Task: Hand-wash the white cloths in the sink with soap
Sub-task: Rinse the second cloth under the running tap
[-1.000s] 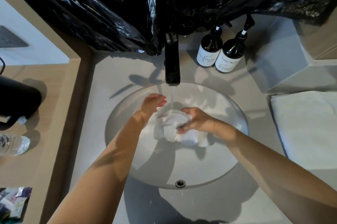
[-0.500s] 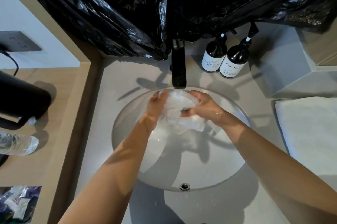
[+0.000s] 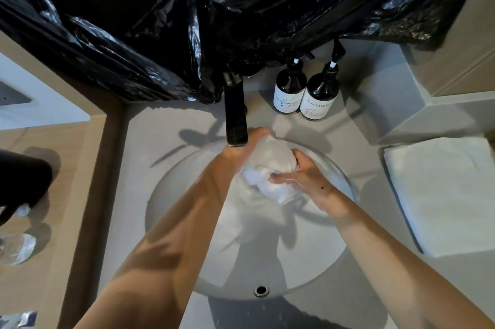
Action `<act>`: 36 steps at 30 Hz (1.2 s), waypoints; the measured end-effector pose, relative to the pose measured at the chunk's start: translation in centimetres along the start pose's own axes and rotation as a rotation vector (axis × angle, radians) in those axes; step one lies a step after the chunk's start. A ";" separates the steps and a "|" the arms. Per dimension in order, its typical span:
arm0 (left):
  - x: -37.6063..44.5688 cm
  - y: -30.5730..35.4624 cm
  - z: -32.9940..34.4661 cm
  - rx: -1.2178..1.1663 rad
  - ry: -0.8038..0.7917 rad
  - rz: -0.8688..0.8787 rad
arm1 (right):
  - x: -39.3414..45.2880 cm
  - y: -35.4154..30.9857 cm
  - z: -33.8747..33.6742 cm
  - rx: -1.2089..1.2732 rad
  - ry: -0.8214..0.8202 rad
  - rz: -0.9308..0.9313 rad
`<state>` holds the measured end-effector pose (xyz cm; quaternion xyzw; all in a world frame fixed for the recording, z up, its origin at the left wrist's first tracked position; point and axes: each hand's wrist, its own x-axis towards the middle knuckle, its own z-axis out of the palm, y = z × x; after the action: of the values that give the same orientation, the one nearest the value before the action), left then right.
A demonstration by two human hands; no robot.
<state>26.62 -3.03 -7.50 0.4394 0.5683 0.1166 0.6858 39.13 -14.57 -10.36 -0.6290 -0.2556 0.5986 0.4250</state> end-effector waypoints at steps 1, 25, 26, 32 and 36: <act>-0.1 0.4 0.4 0.009 -0.005 0.014 | 0.1 0.2 -0.1 -0.001 0.009 0.006; -4.0 -2.5 -5.0 -0.292 0.197 0.398 | 0.2 -0.3 4.0 -0.845 0.090 -0.256; -4.0 -2.5 -5.1 -0.298 0.188 0.407 | -0.1 -0.2 4.2 -0.938 0.124 -0.294; -4.7 -1.7 -6.2 -0.349 0.109 0.428 | -0.8 -0.1 5.4 -0.341 0.079 -0.408; -4.7 -1.9 -6.7 -0.286 0.139 0.392 | -1.2 -1.3 6.2 0.083 0.046 -0.247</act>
<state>18.54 -4.04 -5.50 0.4306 0.4957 0.3567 0.6645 33.14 -13.47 -8.15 -0.5883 -0.2963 0.5370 0.5271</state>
